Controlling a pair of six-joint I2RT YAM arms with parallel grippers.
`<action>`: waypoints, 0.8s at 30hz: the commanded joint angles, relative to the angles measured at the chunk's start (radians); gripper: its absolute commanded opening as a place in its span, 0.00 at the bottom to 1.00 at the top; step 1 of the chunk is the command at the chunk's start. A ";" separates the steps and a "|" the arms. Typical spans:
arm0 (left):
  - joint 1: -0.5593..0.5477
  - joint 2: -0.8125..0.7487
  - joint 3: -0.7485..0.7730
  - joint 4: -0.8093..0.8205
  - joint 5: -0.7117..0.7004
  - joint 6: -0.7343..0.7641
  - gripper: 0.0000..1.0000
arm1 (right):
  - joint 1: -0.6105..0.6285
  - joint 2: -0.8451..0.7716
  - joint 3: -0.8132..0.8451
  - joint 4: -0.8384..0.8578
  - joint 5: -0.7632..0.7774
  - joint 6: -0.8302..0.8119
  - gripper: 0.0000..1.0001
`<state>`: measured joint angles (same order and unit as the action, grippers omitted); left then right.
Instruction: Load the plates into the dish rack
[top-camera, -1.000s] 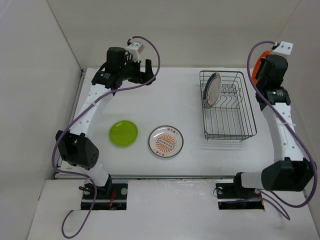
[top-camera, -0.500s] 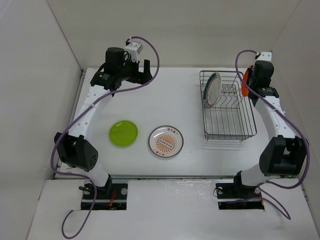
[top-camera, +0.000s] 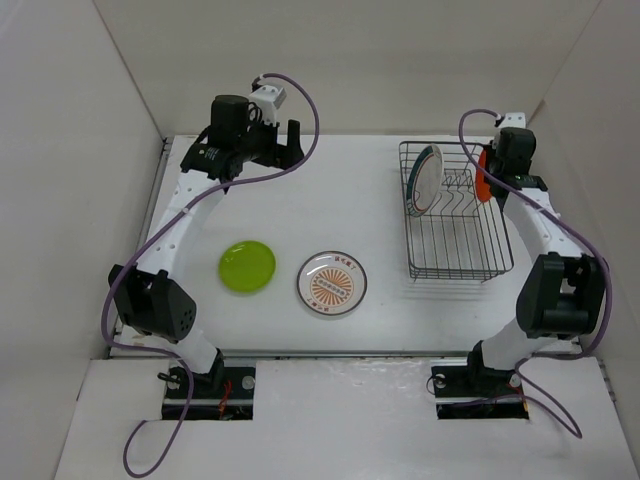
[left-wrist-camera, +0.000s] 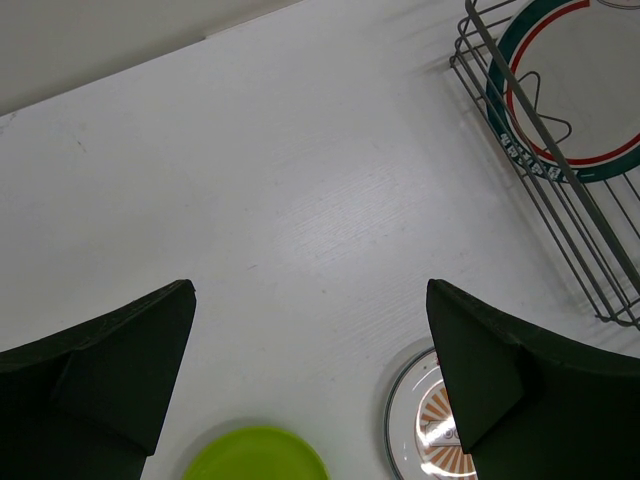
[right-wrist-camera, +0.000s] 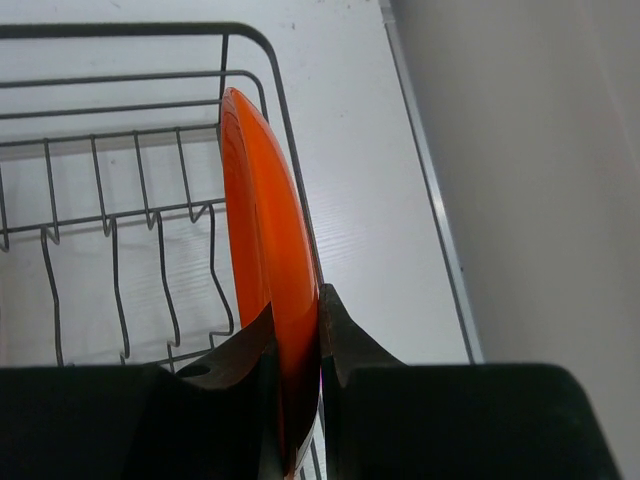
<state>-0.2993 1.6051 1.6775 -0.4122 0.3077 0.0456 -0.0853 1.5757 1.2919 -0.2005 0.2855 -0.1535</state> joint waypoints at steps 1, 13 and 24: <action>0.015 -0.065 0.014 0.013 0.013 0.013 1.00 | -0.007 0.015 0.003 0.067 -0.020 -0.015 0.00; 0.055 -0.065 -0.007 0.013 0.065 0.022 1.00 | -0.007 0.079 0.032 0.058 0.012 0.037 0.81; 0.224 -0.099 -0.199 -0.051 0.024 0.198 1.00 | -0.007 -0.080 0.155 -0.056 0.053 0.135 0.99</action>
<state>-0.1604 1.5665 1.5349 -0.4320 0.3569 0.1600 -0.0853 1.6161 1.3647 -0.2523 0.3042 -0.0803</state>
